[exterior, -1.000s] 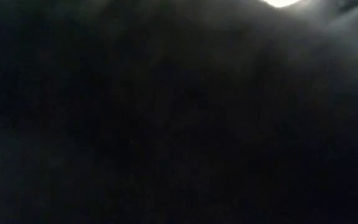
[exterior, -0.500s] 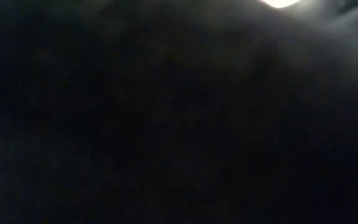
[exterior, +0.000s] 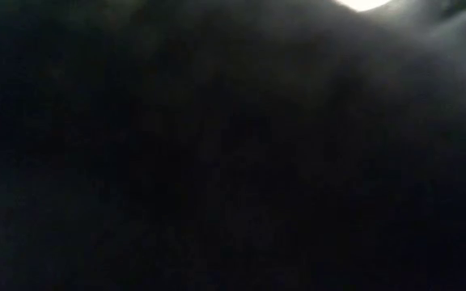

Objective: Sort clothes
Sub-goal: Put the pink shirt into the white bin

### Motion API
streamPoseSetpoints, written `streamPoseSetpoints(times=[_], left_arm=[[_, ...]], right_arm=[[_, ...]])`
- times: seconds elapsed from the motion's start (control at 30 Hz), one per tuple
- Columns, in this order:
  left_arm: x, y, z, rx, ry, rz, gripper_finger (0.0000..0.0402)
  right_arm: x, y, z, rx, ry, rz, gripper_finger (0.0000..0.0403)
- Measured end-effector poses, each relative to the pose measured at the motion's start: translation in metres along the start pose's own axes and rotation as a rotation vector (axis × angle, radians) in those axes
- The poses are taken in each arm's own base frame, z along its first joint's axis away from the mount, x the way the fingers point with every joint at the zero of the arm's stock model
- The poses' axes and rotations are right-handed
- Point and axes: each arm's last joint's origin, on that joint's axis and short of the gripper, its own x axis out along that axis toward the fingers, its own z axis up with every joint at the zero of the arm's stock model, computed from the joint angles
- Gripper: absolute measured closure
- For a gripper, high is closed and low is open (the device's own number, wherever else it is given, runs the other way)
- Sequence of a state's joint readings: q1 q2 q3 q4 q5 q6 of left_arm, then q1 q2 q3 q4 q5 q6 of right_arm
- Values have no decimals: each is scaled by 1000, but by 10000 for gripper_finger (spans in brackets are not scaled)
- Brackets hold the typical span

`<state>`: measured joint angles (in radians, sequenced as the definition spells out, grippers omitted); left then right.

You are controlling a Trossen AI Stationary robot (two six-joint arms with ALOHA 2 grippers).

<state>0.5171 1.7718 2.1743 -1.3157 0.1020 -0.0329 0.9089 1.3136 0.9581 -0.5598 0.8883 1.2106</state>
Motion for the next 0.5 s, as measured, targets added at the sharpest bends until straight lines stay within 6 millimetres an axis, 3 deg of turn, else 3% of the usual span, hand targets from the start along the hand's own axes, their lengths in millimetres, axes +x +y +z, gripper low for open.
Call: streamPoseSetpoints(times=[0.23, 0.5], left_arm=[[-54, -6, -1, 13, -71, 6, 282], [-100, -20, -51, 8, -55, -31, 282]], right_arm=[[0, 1, 0, 9, -1, 7, 174], [0, 1, 0, 10, -2, 9, 174]])
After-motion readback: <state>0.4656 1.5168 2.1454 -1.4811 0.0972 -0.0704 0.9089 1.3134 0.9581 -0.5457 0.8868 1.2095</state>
